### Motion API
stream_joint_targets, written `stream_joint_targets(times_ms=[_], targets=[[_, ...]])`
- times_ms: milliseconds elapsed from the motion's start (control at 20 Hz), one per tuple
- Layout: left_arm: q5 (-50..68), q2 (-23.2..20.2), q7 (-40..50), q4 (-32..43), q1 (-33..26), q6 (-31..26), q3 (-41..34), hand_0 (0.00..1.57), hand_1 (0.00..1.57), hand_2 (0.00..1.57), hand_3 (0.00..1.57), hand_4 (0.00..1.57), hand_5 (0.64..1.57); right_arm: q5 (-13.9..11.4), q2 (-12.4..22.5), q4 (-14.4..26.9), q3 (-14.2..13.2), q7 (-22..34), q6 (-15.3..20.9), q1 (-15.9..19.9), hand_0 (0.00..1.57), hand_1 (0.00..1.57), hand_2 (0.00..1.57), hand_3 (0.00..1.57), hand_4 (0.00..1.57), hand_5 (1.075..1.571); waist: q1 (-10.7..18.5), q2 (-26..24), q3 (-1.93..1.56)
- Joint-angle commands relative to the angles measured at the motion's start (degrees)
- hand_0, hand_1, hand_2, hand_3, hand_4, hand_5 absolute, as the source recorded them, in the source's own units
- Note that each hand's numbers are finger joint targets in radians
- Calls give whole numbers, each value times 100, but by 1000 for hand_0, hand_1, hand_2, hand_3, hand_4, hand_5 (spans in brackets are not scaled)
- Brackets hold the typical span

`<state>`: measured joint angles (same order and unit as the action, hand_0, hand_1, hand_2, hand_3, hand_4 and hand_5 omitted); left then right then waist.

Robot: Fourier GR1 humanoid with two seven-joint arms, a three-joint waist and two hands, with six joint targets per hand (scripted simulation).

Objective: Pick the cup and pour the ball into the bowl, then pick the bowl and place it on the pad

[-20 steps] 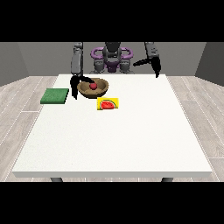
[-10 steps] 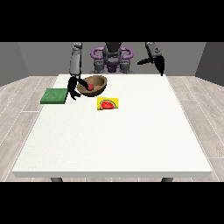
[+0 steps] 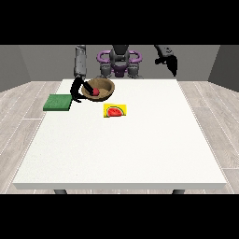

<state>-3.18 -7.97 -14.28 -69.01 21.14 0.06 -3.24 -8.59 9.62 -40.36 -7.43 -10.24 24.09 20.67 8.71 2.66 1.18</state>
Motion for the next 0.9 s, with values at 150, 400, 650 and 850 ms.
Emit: stream_joint_targets(times_ms=[150, 400, 650, 850], targets=[[3, -68, -21, 785, -820, 65, -244, 0, 0, 0, 0, 998, 1411, -425, 156, -537, 679, 2739, -479, 563, 1571, 1571, 1571, 889, 806, 1565, -920, -1383, -99], [60, -115, -88, 516, -832, 196, -397, 0, 0, 0, 0, 997, 1410, -26, 646, -1026, 281, 2937, -1080, 593, 1571, 1571, 1571, 771, 794, 1570, -976, -1064, -116], [58, -78, -187, 350, -592, 96, -307, 0, 0, 0, 0, 1024, 1431, -68, 842, -1248, 44, 3206, -972, 984, 1571, 1571, 1571, 771, 794, 1570, -719, -473, -118], [480, -564, -368, 281, -143, -370, -740, 0, 0, 0, 0, 1155, 1463, 293, 1431, -894, -528, 2369, -1345, 1036, 1571, 1571, 1571, 677, 788, 1570, -570, 148, -119]])
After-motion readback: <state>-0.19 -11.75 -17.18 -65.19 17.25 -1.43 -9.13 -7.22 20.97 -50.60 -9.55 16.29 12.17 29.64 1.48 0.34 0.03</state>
